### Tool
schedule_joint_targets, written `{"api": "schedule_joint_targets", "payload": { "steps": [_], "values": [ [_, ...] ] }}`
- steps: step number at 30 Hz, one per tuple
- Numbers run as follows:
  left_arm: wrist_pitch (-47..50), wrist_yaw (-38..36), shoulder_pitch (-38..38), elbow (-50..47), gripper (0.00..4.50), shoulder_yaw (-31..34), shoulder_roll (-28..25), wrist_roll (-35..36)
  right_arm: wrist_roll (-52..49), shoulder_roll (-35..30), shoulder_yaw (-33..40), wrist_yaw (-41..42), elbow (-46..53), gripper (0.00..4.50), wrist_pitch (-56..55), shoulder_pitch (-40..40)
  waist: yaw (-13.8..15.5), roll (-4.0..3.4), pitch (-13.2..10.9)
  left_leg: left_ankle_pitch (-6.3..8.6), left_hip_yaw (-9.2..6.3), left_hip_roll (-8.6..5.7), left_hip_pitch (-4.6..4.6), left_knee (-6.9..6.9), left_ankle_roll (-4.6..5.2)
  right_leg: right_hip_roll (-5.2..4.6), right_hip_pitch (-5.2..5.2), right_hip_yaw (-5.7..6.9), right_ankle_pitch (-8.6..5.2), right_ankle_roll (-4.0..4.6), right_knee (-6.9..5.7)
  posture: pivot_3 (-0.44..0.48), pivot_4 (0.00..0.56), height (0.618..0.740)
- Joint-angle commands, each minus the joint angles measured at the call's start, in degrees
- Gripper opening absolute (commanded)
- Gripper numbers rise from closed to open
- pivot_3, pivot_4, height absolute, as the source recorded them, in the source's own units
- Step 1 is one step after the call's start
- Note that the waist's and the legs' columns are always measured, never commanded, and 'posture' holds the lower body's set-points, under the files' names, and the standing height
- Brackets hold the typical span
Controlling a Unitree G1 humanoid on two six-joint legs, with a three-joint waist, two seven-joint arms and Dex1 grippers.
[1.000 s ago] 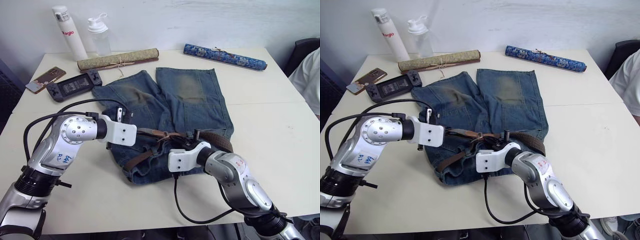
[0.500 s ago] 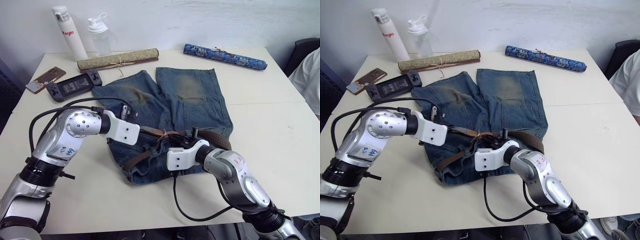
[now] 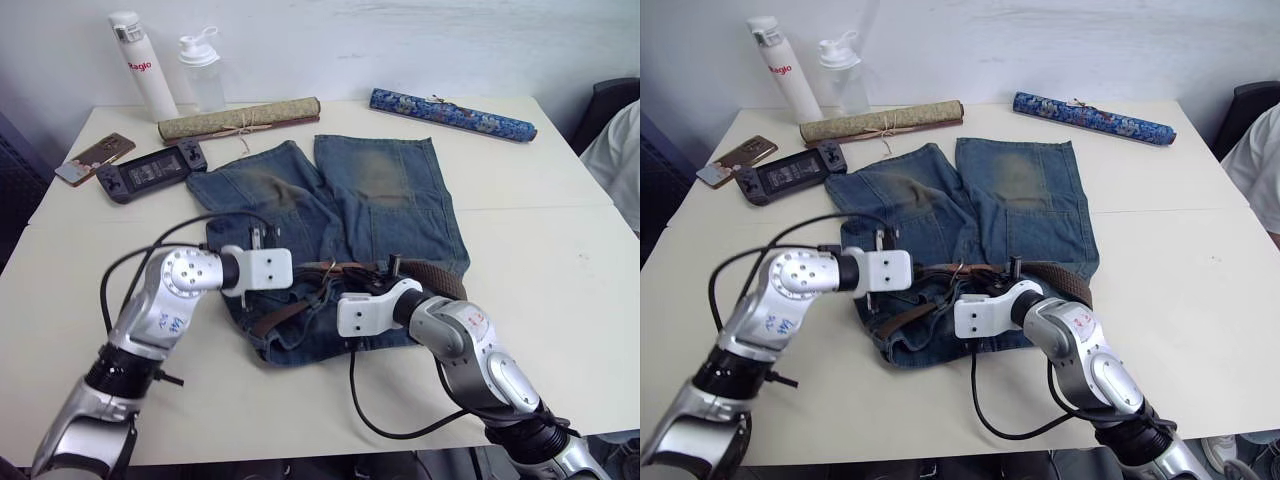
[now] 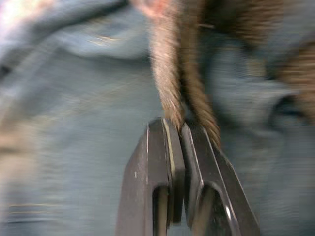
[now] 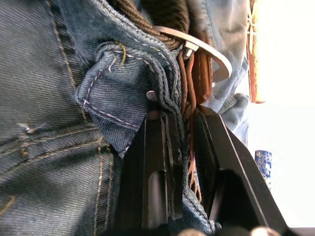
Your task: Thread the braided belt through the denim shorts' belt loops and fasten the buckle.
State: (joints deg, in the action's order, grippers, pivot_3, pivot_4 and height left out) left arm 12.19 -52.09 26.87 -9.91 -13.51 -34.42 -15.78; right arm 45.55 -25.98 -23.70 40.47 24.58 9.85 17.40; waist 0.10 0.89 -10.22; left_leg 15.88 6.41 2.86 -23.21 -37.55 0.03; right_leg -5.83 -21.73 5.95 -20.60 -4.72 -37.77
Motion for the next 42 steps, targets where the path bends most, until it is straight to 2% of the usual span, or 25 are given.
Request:
{"api": "schedule_joint_targets", "payload": {
  "steps": [1, 8, 16, 27, 30, 31, 33, 34, 36, 42],
  "values": [
    [-0.9, -0.8, -2.8, -6.4, 0.0, -3.0, 1.5, 2.2, -0.9, 2.0, 0.2, -0.1, 2.2, 0.12, 0.5, 0.5, 0.1, 0.01, 0.0, 0.0, -0.05, 0.0, -0.02, -0.05, 0.0, -0.02, 0.04, -0.01, 0.0, 0.0, 0.01, 0.0, 0.15, 0.717],
    [-0.3, 0.4, -1.0, -5.9, 0.0, -4.3, 3.7, 1.4, -1.4, 1.7, -0.2, 1.1, 3.0, 0.12, -0.2, -0.2, 0.1, 0.02, 0.0, 0.01, -0.08, -0.01, 0.0, -0.1, 0.01, -0.02, 0.1, 0.0, 0.0, 0.0, -0.01, 0.0, 0.15, 0.717],
    [-4.0, 6.5, 4.6, 1.5, 0.0, -4.5, 8.9, -0.2, -2.6, 1.6, -1.1, 3.5, 3.6, 0.12, -1.0, -1.4, 1.0, 0.03, 0.0, 0.04, -0.07, -0.05, -0.01, -0.21, 0.06, -0.04, 0.13, 0.03, 0.0, 0.0, -0.04, 0.0, 0.15, 0.717],
    [-3.6, 5.8, 4.1, 3.9, 0.0, -4.5, 11.8, 3.4, -4.0, 2.8, 1.0, 9.9, 9.2, 0.12, 9.3, -6.9, 1.1, 0.03, 0.0, 0.06, -0.07, 0.0, 0.0, -0.27, 0.09, 0.01, 0.15, 0.06, 0.0, 0.0, -0.06, 0.0, 0.15, 0.717],
    [-3.1, 6.1, 3.6, 4.3, 0.0, -4.9, 12.7, 3.8, -4.8, 3.9, 2.2, 9.9, 10.7, 1.62, 12.1, -7.4, 1.2, 0.03, 0.0, 0.06, -0.07, -0.01, 0.0, -0.27, 0.09, 0.01, 0.15, 0.05, 0.0, 0.0, -0.06, 0.0, 0.15, 0.717],
    [-2.9, 6.2, 3.4, 4.4, 0.0, -5.1, 13.0, 3.9, -4.8, 4.0, 2.5, 10.2, 11.3, 1.9, 12.9, -7.6, 1.2, 0.03, 0.0, 0.06, -0.07, -0.01, 0.0, -0.26, 0.09, 0.01, 0.15, 0.06, 0.0, 0.0, -0.06, 0.0, 0.15, 0.717],
    [-2.4, 6.3, 3.0, 4.6, 0.0, -5.4, 13.5, 4.1, -4.6, 4.1, 3.1, 10.5, 12.7, 2.97, 14.6, -8.1, 1.2, 0.03, 0.0, 0.06, -0.07, -0.02, 0.0, -0.26, 0.09, 0.0, 0.15, 0.06, 0.0, 0.0, -0.06, 0.0, 0.15, 0.717],
    [-2.2, 6.4, 2.9, 4.7, 0.0, -5.5, 13.8, 4.3, -5.0, 4.3, 3.7, 11.0, 13.9, 3.3, 15.8, -8.5, 1.3, 0.03, 0.0, 0.06, -0.07, -0.02, 0.0, -0.27, 0.09, 0.0, 0.15, 0.06, 0.0, 0.0, -0.05, 0.0, 0.15, 0.717],
    [-2.3, 6.5, 2.7, 5.0, 0.0, -5.9, 14.1, 4.3, -5.9, 4.7, 5.2, 12.1, 16.9, 4.26, 18.8, -9.3, 1.3, 0.03, 0.0, 0.06, -0.08, -0.04, -0.01, -0.27, 0.1, -0.02, 0.15, 0.06, 0.0, 0.0, -0.06, 0.0, 0.15, 0.717],
    [-1.5, 6.8, 2.4, 5.9, 0.0, -6.1, 15.4, 5.2, -10.4, 4.0, 10.2, 17.5, 27.0, 4.26, 29.6, -11.4, 1.4, 0.03, 0.0, 0.07, -0.11, -0.06, -0.02, -0.28, 0.12, -0.04, 0.16, 0.07, 0.0, 0.0, -0.05, 0.0, 0.15, 0.717]
  ]
}}
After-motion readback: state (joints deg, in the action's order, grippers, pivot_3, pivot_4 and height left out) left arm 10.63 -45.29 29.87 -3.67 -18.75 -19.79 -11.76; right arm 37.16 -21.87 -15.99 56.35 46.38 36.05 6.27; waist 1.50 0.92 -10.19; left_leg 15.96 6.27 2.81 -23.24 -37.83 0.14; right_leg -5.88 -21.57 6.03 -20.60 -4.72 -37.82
